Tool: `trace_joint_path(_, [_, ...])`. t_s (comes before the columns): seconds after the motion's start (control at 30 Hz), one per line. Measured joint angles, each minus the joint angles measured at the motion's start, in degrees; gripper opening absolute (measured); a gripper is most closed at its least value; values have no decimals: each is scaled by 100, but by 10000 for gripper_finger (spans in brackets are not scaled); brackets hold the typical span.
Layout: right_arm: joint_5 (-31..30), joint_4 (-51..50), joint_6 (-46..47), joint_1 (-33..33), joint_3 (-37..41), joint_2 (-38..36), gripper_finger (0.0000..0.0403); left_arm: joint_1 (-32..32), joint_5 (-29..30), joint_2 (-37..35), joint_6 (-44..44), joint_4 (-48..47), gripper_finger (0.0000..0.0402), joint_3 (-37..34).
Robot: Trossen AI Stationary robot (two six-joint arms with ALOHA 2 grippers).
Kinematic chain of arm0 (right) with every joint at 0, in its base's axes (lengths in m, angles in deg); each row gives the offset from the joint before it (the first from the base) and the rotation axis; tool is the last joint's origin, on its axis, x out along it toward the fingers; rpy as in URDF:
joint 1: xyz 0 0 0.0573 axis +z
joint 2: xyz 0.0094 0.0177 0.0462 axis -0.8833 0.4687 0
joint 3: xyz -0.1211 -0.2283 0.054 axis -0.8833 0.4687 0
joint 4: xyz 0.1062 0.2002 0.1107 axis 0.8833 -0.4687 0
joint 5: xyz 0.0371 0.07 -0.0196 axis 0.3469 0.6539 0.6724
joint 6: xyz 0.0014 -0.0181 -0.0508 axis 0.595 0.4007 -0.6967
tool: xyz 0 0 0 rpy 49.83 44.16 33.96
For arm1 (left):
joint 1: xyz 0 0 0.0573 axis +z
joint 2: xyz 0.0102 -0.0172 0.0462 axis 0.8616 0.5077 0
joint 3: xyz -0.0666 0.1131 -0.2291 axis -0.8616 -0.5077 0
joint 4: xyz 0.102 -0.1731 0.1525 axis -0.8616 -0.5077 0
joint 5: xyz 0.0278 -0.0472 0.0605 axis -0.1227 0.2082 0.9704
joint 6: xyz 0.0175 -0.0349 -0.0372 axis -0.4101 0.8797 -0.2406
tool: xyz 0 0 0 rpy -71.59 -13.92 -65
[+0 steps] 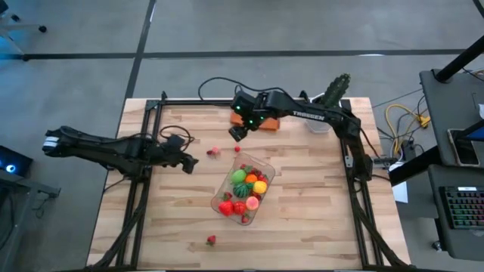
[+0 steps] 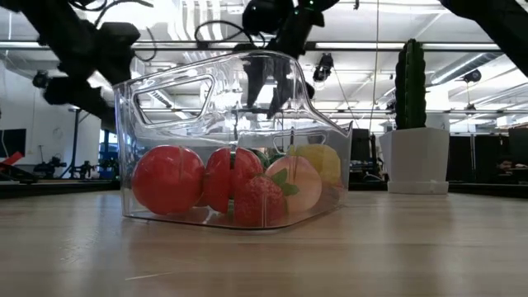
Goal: Pick and placing Produce into tupperware
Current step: Put the top right cherry into the transparent bin
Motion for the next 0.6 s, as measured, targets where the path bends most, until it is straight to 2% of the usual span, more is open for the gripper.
trace_joint_path(0.17, [-66, -226, -19, 11, -531, 25, 258, 21, -66, 81, -2004, 1847, 276, -433])
trace_joint_path(0.27, [-241, -458, 28, 7, -817, -109, 258, 139, -80, 352, -3265, 2209, 276, -388])
trace_joint_path(0.37, [-577, -827, 87, 7, -1141, -255, 258, 486, -142, 727, -4118, 2267, 276, -237])
trace_joint_path(0.53, [-1049, -1745, 362, 9, -1679, -375, 258, 1435, -1072, 1659, -5723, 2741, 276, 59])
trace_joint_path(0.6, [-1179, -2017, 435, 12, -1877, -463, 258, 1745, -1212, 2063, -6376, 2915, 276, 201])
